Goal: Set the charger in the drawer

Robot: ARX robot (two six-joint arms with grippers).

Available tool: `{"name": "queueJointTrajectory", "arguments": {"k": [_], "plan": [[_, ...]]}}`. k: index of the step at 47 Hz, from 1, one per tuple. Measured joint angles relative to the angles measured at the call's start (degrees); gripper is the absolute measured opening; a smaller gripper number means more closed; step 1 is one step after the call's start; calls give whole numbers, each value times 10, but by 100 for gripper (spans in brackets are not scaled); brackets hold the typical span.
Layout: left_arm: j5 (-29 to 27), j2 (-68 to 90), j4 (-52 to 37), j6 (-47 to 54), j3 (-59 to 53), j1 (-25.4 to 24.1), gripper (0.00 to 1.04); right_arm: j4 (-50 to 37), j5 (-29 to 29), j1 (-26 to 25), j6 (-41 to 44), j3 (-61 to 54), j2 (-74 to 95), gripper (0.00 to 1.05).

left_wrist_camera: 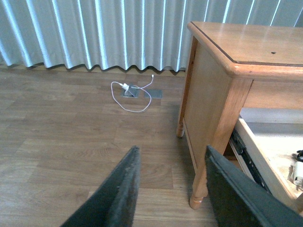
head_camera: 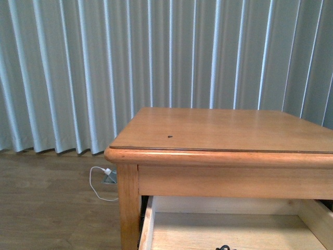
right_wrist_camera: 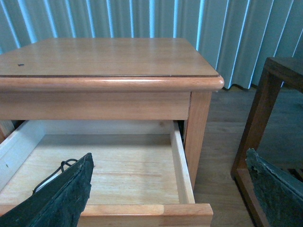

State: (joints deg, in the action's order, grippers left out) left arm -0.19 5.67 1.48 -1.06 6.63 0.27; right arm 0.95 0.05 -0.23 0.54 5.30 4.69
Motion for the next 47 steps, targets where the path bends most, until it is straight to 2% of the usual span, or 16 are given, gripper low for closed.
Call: {"name": "queueJointTrajectory", "arguments": {"k": [12, 47], "plan": [[0, -17, -6, 5, -22, 0, 4, 0, 0, 0, 0, 0, 0, 96], [1, -55, -12, 8, -53, -1, 4, 0, 0, 0, 0, 0, 0, 96]]}}
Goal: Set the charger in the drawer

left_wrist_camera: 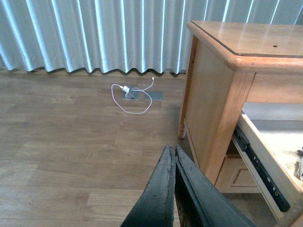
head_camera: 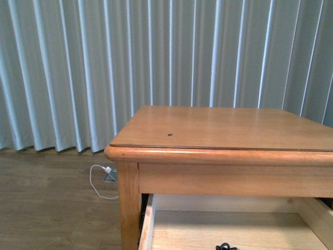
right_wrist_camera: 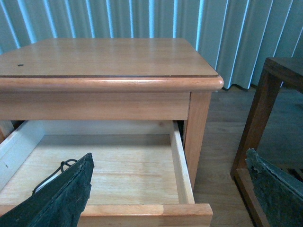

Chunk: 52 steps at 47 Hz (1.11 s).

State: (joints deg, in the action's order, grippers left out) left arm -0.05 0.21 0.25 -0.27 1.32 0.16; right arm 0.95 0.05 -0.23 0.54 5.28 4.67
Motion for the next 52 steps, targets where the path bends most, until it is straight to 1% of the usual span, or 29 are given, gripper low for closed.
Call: {"name": "queueJointTrajectory", "arguments": {"k": [10, 11, 15, 17, 18, 19, 21, 23, 24, 26, 31, 34, 36, 38, 41, 48, 52], "plan": [[0, 0, 0, 0, 0, 0, 4, 0, 0, 0, 0, 0, 0, 96], [0, 0, 0, 0, 0, 0, 6, 0, 0, 0, 0, 0, 0, 96], [0, 0, 0, 0, 0, 0, 27, 0, 0, 0, 0, 0, 0, 96], [0, 0, 0, 0, 0, 0, 36, 0, 0, 0, 0, 0, 0, 96], [0, 0, 0, 0, 0, 0, 38, 0, 0, 0, 0, 0, 0, 96], [0, 0, 0, 0, 0, 0, 43, 0, 0, 0, 0, 0, 0, 96], [0, 0, 0, 0, 0, 0, 48, 3, 8, -1, 5, 0, 0, 96], [0, 0, 0, 0, 0, 0, 55, 12, 23, -1, 22, 1, 1, 96], [0, 0, 0, 0, 0, 0, 61, 17, 27, -1, 31, 1, 2, 96], [0, 0, 0, 0, 0, 0, 68, 26, 31, 0, 42, 2, 5, 96], [0, 0, 0, 0, 0, 0, 86, 63, 30, 9, 57, 15, 22, 96], [0, 0, 0, 0, 0, 0, 100, 124, 36, 20, 61, 43, 61, 96], [0, 0, 0, 0, 0, 0, 98, 162, 52, 20, 53, 59, 92, 96], [0, 0, 0, 0, 0, 0, 98, 200, 57, 23, 43, 77, 136, 96], [0, 0, 0, 0, 0, 0, 99, 229, 66, 29, 25, 90, 183, 96], [0, 0, 0, 0, 0, 0, 99, 243, 67, 67, -11, 109, 275, 96], [0, 0, 0, 0, 0, 0, 99, 236, 56, 95, -38, 120, 325, 96]]}}
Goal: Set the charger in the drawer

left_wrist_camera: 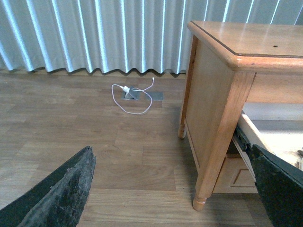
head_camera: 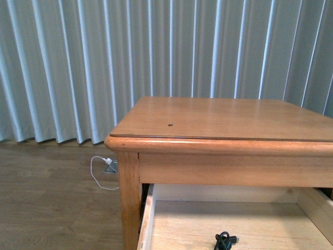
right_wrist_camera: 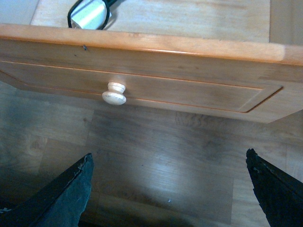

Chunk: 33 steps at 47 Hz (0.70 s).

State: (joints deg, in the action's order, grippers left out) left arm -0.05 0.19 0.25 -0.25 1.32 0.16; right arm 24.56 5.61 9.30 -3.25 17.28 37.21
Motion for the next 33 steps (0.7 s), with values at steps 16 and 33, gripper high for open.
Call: {"name": "queueJointTrajectory", "arguments": {"k": [16, 33], "plan": [[0, 0, 0, 0, 0, 0, 99, -95, -71, 135, -90, 36, 162, 96], [0, 0, 0, 0, 0, 0, 99, -200, -103, 146, -111, 98, 339, 96]]}}
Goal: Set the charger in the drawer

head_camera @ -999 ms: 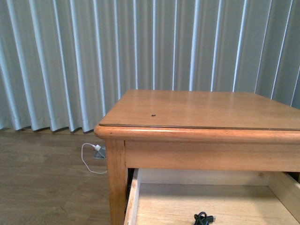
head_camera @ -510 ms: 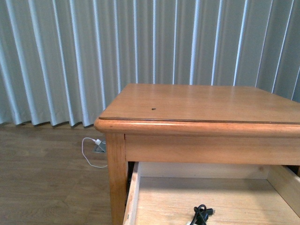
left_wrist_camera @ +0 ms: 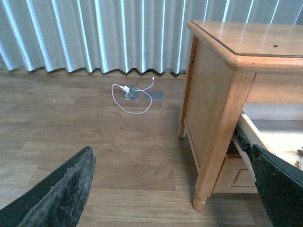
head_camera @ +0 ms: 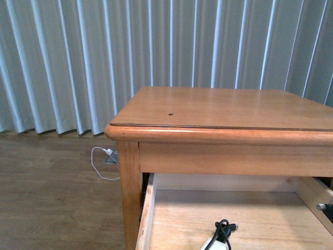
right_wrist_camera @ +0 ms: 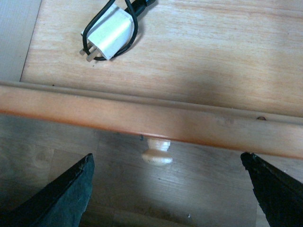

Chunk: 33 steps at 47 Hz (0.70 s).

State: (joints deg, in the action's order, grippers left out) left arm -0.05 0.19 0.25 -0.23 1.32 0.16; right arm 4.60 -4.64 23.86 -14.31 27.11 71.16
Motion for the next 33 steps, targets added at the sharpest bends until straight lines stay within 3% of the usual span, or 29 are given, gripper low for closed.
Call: {"name": "queueJointTrajectory", "arguments": {"k": [12, 18, 33], "plan": [[0, 0, 0, 0, 0, 0, 99, -99, -20, -17, -13, 31, 102, 96], [0, 0, 0, 0, 0, 0, 99, -186, -28, -24, 12, 42, 158, 96], [0, 0, 0, 0, 0, 0, 99, -312, -45, -29, 54, 81, 264, 96]]}}
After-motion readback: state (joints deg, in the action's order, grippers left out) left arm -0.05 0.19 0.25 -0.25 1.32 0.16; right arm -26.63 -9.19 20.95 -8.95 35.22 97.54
